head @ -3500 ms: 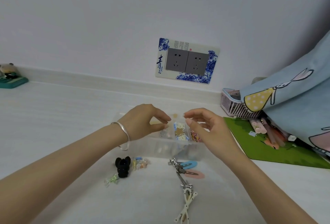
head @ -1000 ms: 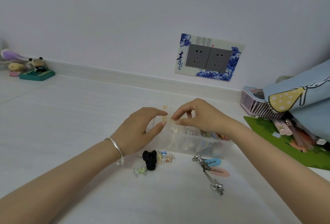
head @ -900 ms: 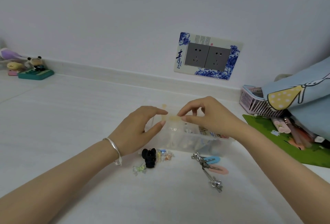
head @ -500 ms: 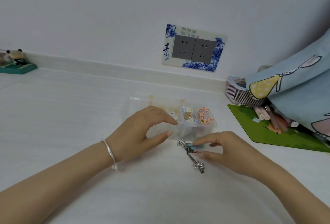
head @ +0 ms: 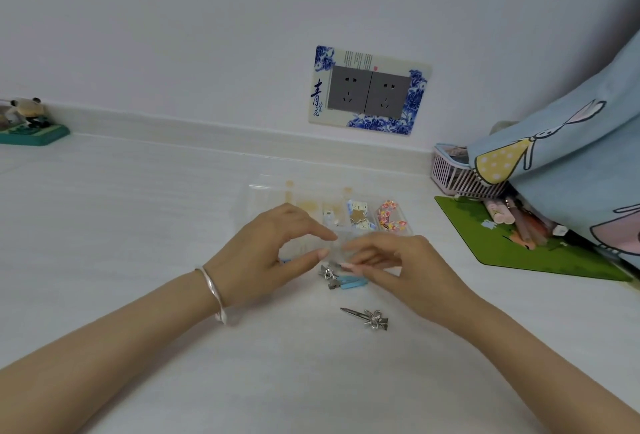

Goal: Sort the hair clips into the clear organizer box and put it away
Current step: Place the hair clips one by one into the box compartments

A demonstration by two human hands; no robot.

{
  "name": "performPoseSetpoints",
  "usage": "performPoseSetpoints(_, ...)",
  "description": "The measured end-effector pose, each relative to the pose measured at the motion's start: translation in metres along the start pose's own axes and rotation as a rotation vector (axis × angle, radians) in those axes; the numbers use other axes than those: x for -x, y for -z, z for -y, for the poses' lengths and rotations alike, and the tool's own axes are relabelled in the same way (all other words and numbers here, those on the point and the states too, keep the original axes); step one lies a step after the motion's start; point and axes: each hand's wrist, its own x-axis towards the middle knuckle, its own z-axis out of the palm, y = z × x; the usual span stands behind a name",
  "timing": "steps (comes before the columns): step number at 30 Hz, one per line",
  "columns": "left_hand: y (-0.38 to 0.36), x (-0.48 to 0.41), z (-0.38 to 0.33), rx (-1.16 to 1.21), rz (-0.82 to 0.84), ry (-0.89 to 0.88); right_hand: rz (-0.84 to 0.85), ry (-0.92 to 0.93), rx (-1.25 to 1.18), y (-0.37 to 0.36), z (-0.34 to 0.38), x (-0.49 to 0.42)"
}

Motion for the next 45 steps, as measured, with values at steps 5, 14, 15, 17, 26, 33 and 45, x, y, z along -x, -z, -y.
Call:
performPoseSetpoints(5, 0.002, -0.003, -0.002, 0.212, -0.142, 0.178, -0.018, -0.041, -0.412, 0.001, 0.019, -0.018)
performPoseSetpoints(14, 0.026, -0.031, 0.010, 0.483, -0.224, 0.396, -0.088, 0.004, -0.361, -0.007, 0.031, -0.057)
performPoseSetpoints(15, 0.029, -0.035, 0.015, 0.482, -0.218, 0.412, -0.128, 0.006, -0.348, -0.005, 0.028, -0.060)
performPoseSetpoints(17, 0.032, -0.042, 0.025, 0.441, -0.185, 0.424, -0.191, 0.001, -0.333, -0.001, 0.019, -0.062)
performPoseSetpoints(26, 0.023, -0.057, 0.047, 0.169, 0.092, 0.360, -0.239, 0.016, -0.335, 0.003, -0.006, -0.058)
performPoseSetpoints(33, 0.022, -0.064, 0.042, 0.025, 0.264, 0.319, -0.179, 0.027, -0.253, 0.010, 0.000, -0.050)
performPoseSetpoints(45, 0.034, -0.020, 0.031, -0.131, 0.095, 0.261, 0.165, 0.007, 0.378, -0.005, 0.001, -0.019)
